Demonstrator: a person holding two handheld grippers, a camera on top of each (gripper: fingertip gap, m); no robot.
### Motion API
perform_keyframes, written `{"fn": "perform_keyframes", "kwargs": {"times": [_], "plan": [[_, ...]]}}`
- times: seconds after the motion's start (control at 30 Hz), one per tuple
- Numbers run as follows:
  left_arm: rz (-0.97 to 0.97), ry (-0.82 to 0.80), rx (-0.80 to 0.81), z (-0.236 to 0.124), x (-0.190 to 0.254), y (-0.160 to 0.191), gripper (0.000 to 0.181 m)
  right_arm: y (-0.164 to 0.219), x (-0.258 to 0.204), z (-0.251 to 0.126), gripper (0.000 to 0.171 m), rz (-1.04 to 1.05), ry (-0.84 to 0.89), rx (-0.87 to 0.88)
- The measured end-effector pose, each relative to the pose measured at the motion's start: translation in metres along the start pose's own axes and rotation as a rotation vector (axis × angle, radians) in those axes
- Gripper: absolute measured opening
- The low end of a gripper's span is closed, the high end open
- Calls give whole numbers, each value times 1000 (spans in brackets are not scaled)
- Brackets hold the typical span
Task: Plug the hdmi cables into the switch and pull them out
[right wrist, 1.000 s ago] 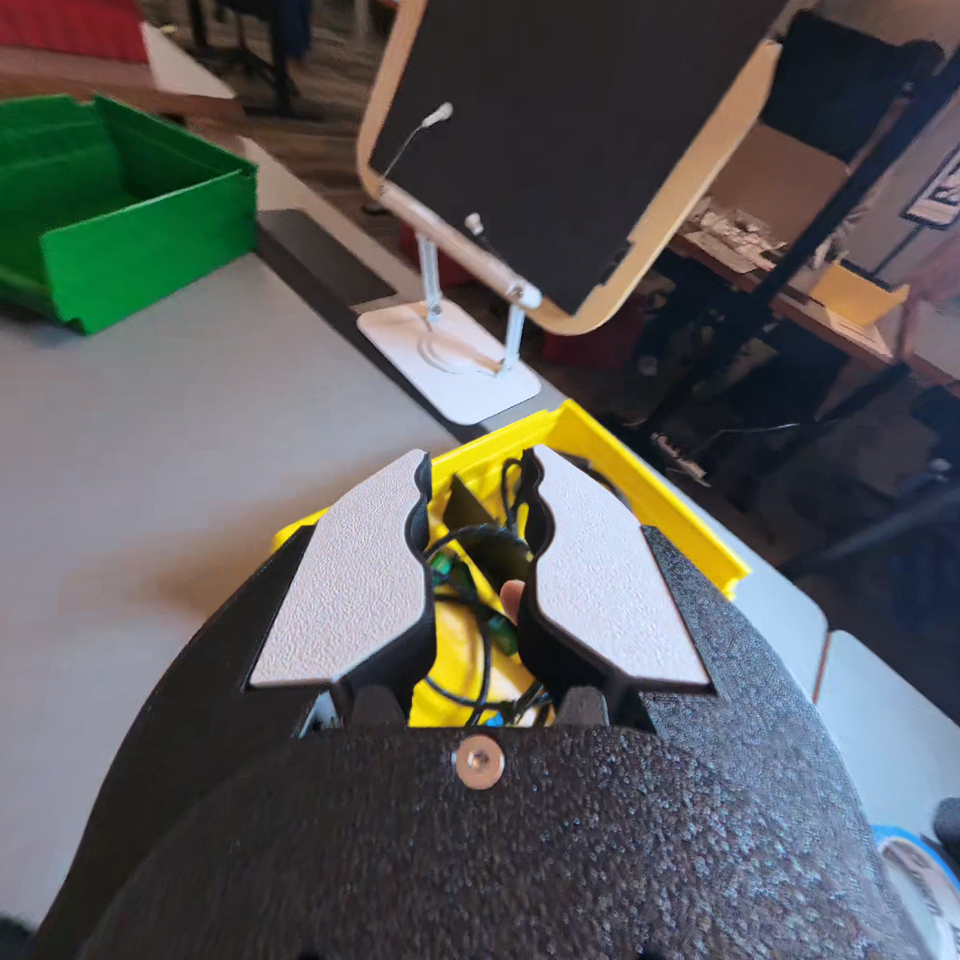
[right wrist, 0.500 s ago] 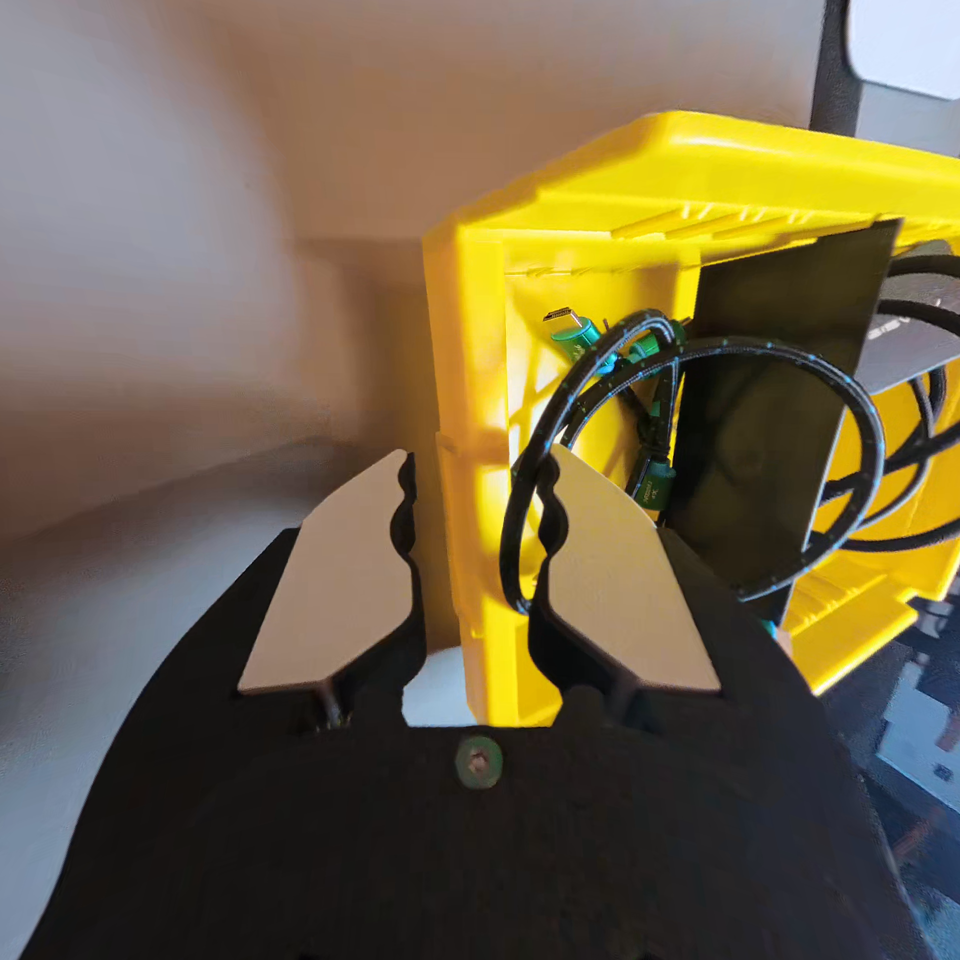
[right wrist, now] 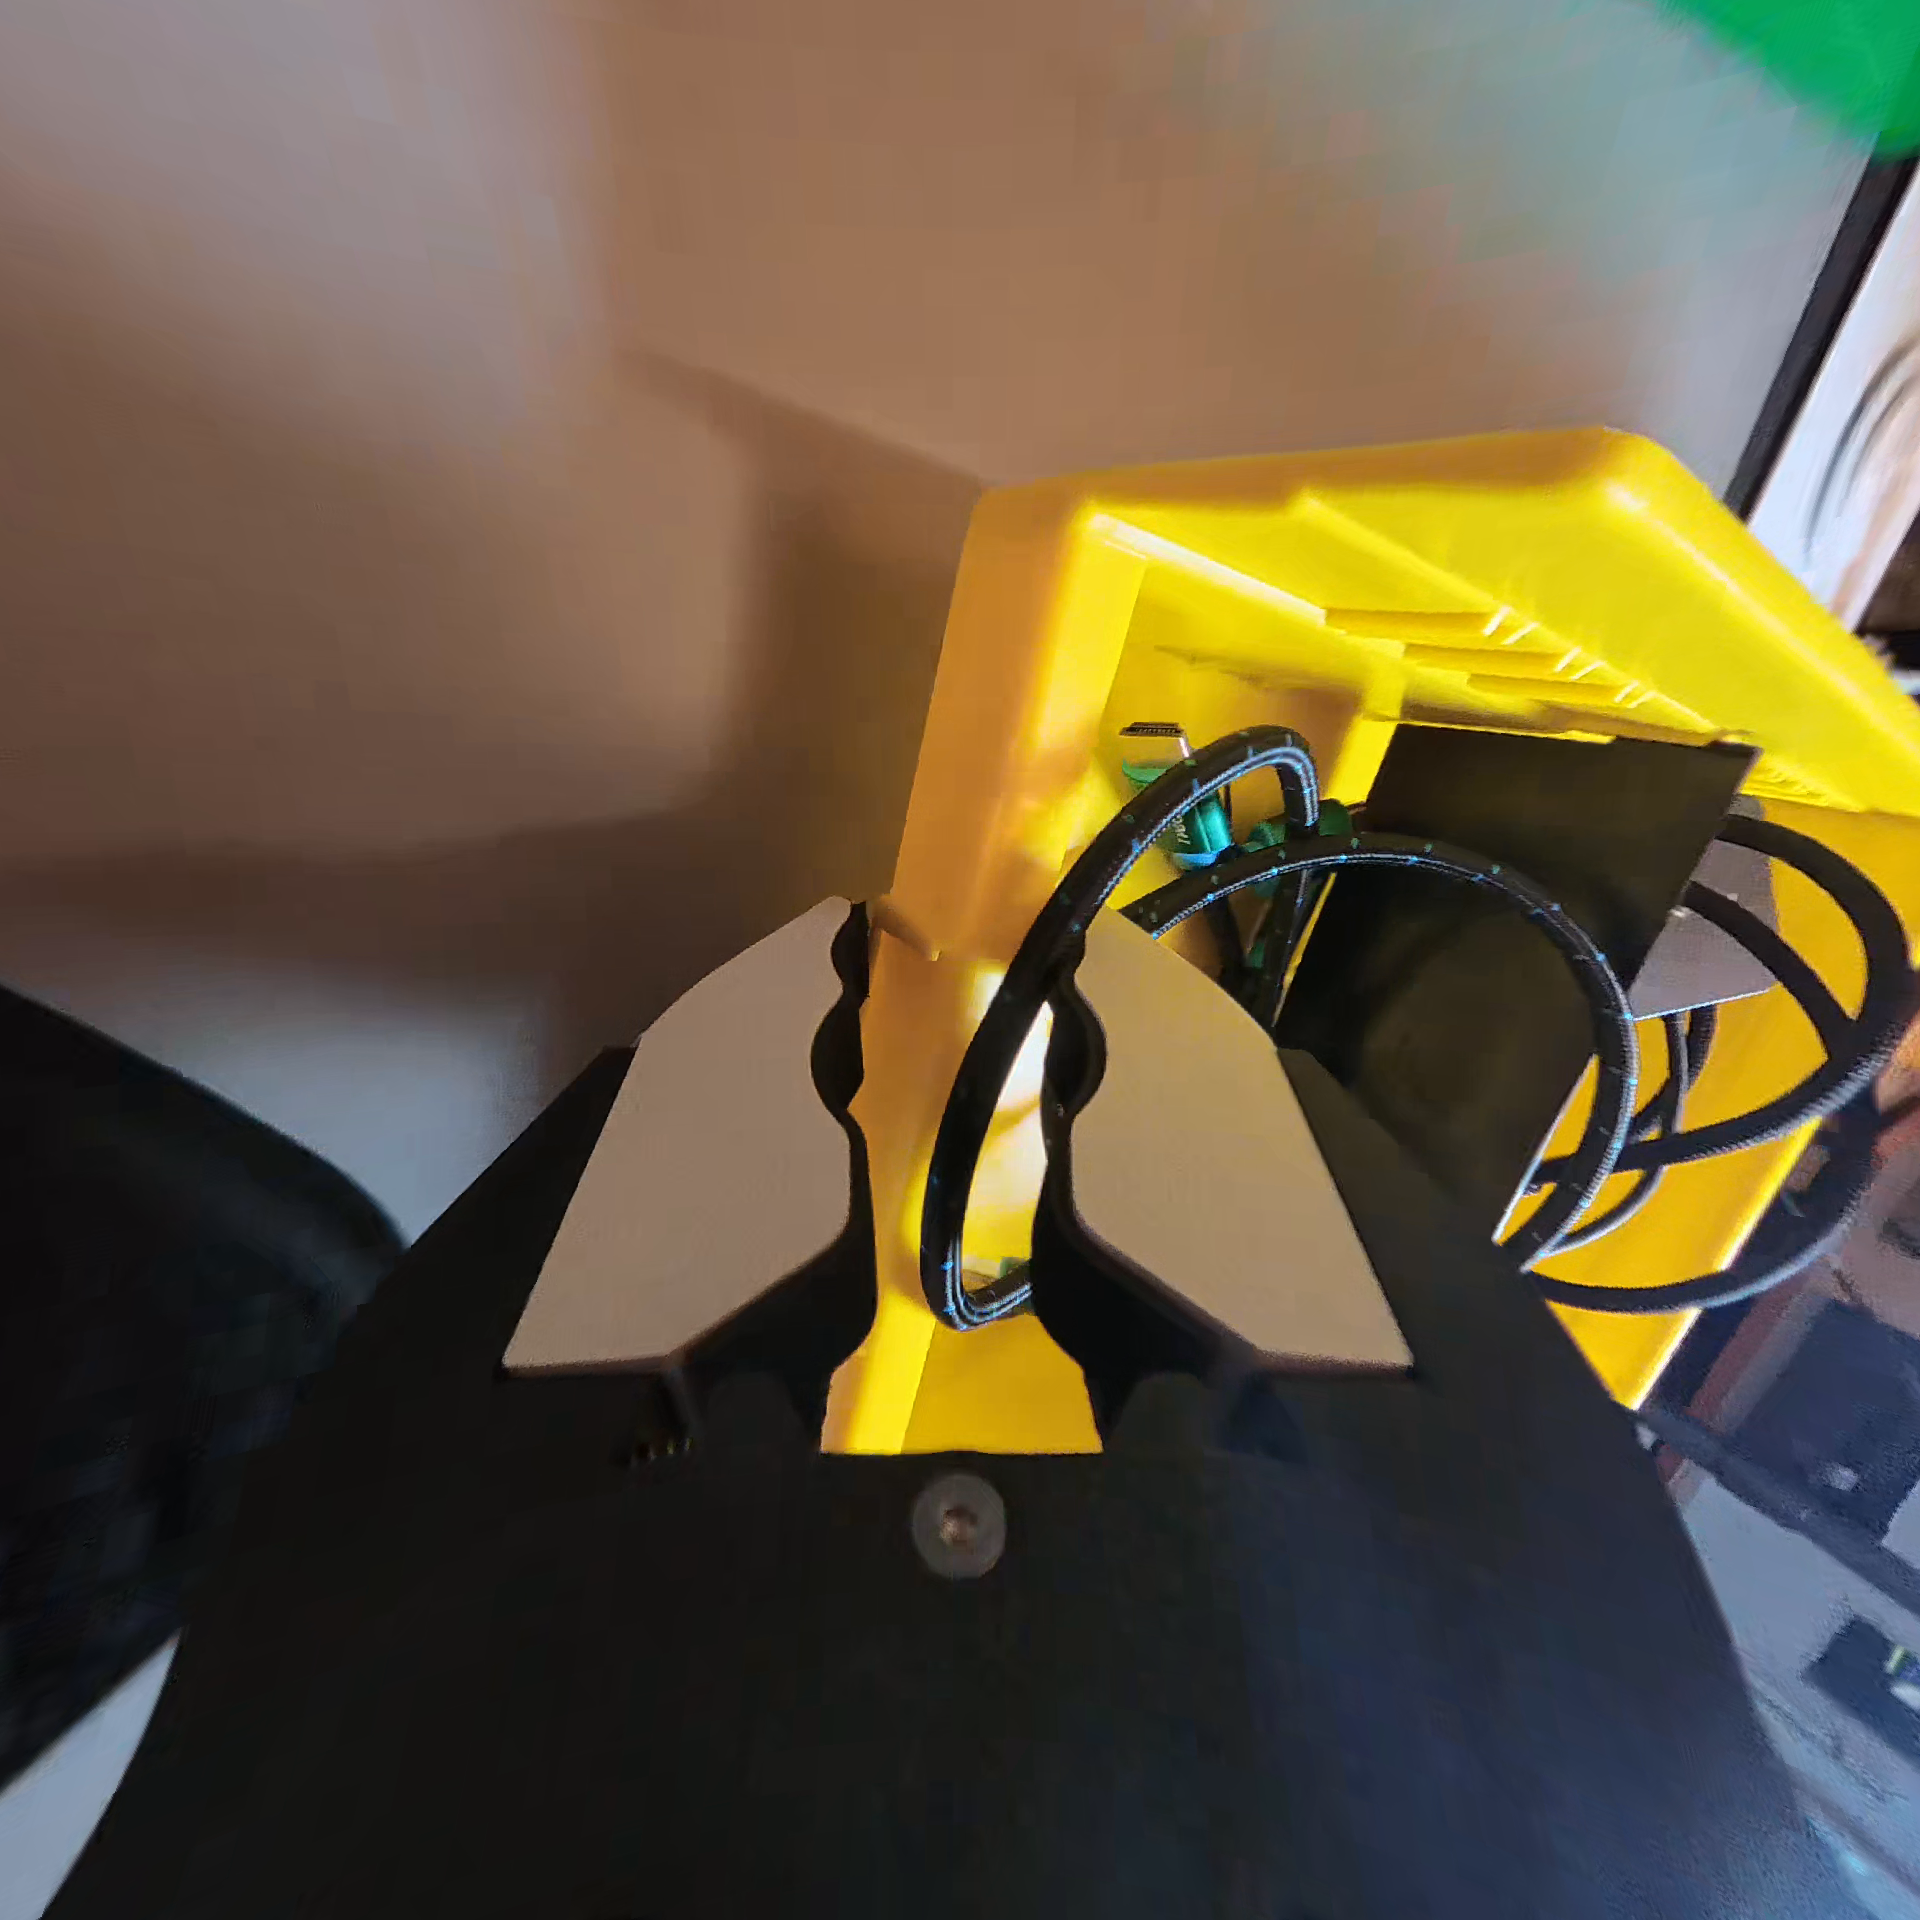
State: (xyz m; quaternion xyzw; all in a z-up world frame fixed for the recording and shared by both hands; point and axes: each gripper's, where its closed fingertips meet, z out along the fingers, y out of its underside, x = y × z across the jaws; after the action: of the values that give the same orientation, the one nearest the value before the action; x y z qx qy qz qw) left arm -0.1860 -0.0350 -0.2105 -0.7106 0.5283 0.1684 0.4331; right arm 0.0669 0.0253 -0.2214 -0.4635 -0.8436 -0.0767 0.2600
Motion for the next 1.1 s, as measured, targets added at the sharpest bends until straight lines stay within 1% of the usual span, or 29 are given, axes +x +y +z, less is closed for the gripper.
{"fn": "perform_keyframes", "kwargs": {"times": [0.07, 0.1, 0.13, 0.2, 0.23, 0.27, 0.3, 0.33, 0.4, 0.47, 0.53, 0.6, 0.63, 0.7, 0.73, 0.8, 0.87, 0.9, 0.93, 1.03, 1.1], "plan": [[-40, 4, 64, -3, 0, -29, 42, -31, -15, -12, 32, -14, 71, 64], [-71, 5, 93, -6, 0, -42, 42, -50, -25, -22, 33, -2, 100, 125], [-106, 16, 134, -12, 2, -57, 43, -71, -36, -36, 37, 29, 104, 211], [-229, 71, 249, -29, 16, -91, 41, -109, -57, -75, 38, 160, 65, 448], [-307, 105, 300, -38, 24, -107, 42, -118, -60, -98, 38, 253, 67, 566], [-387, 140, 346, -46, 33, -121, 42, -119, -57, -122, 38, 355, 98, 674], [-477, 163, 386, -53, 40, -133, 42, -111, -53, -143, 39, 469, 136, 759], [-562, 190, 418, -58, 48, -144, 43, -95, -47, -158, 39, 602, 181, 816], [-709, 238, 474, -66, 62, -165, 49, -51, -43, -173, 39, 847, 260, 871], [-797, 234, 519, -70, 70, -179, 52, -14, -44, -177, 40, 1017, 304, 929], [-828, 166, 512, -65, 71, -182, 55, 18, -44, -165, 47, 1146, 301, 896], [-894, 156, 525, -58, 76, -189, 55, 48, -42, -144, 49, 1223, 323, 804], [-904, 147, 513, -51, 79, -192, 56, 56, -42, -132, 50, 1242, 304, 761], [-861, 58, 442, -33, 82, -187, 58, 56, -44, -110, 51, 1259, 234, 709], [-833, -2, 422, -27, 79, -185, 54, 53, -44, -102, 50, 1252, 215, 692], [-803, -44, 391, -20, 76, -183, 51, 46, -41, -90, 47, 1218, 210, 653], [-783, -50, 365, -16, 74, -182, 51, 45, -32, -81, 34, 1192, 258, 603], [-764, -62, 350, -15, 72, -180, 49, 52, -27, -77, 19, 1183, 313, 551], [-742, -74, 333, -13, 71, -178, 46, 55, -23, -76, 13, 1139, 358, 516], [-709, -79, 286, -13, 68, -172, 42, 52, -22, -80, 11, 1005, 468, 424], [-667, -123, 285, -18, 63, -170, 33, 45, -30, -85, 12, 952, 495, 403]]}}
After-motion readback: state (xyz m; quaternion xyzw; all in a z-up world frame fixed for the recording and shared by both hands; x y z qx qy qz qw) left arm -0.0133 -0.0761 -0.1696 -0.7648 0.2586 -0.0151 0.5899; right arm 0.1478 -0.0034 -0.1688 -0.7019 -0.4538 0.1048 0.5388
